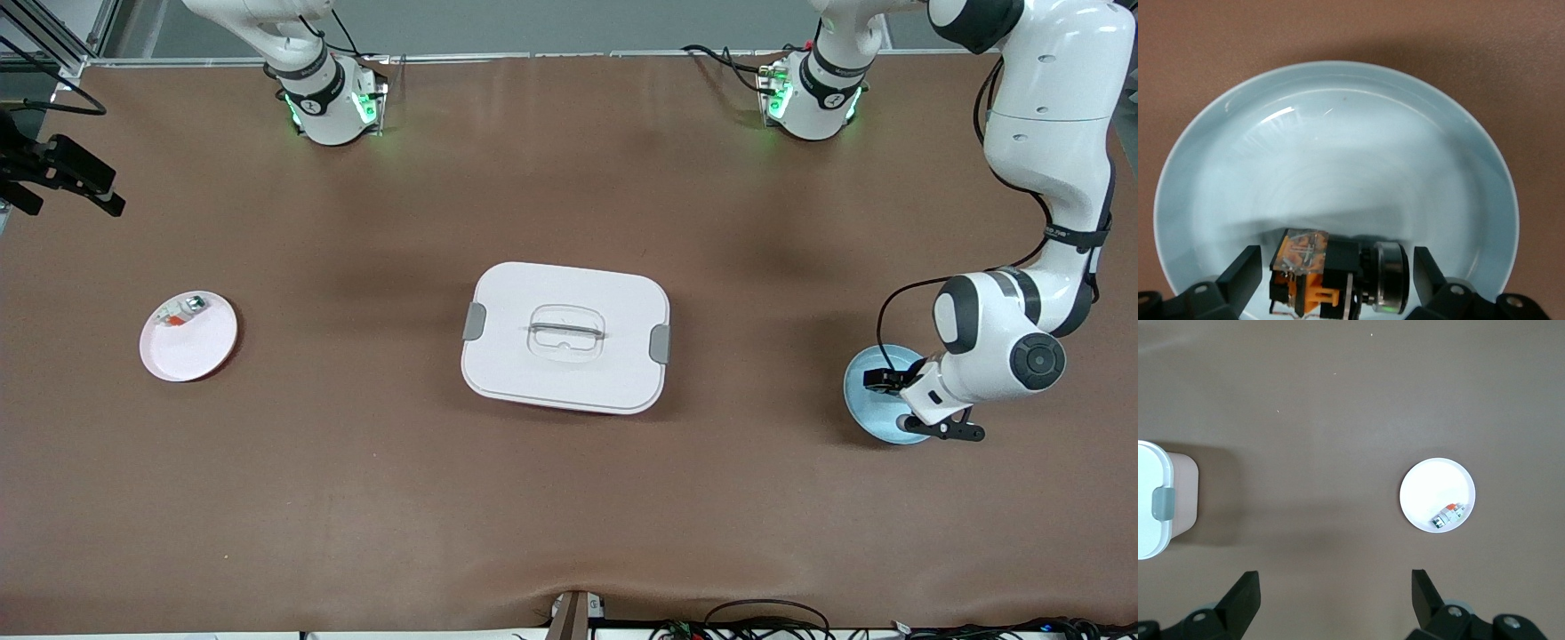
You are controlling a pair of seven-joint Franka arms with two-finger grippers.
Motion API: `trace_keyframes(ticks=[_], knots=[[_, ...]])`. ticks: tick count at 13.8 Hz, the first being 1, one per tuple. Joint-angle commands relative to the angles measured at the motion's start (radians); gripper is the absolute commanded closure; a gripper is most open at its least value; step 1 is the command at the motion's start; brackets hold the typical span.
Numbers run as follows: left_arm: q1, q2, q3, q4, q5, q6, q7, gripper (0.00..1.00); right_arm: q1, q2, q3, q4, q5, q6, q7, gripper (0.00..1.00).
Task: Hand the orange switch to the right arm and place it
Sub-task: 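Close the left gripper on the orange switch, then lift the orange switch off the blue plate with the left gripper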
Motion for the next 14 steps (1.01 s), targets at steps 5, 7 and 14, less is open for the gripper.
trace_keyframes(ticks=[5,7,14], knots=[[0.003,0.001,-0.001,0.002,0.018,0.000,0.001,0.78,-0.017,-0.014,0.011,-0.012,0.006,-0.018,0.011,0.00],[0.003,-0.011,-0.001,0.010,0.018,-0.006,0.001,0.78,-0.017,-0.016,0.011,-0.010,0.006,-0.021,0.011,0.00],[0.004,-0.178,-0.004,0.015,0.001,-0.220,-0.016,0.78,-0.020,-0.014,0.009,-0.010,0.006,-0.015,0.010,0.00]])
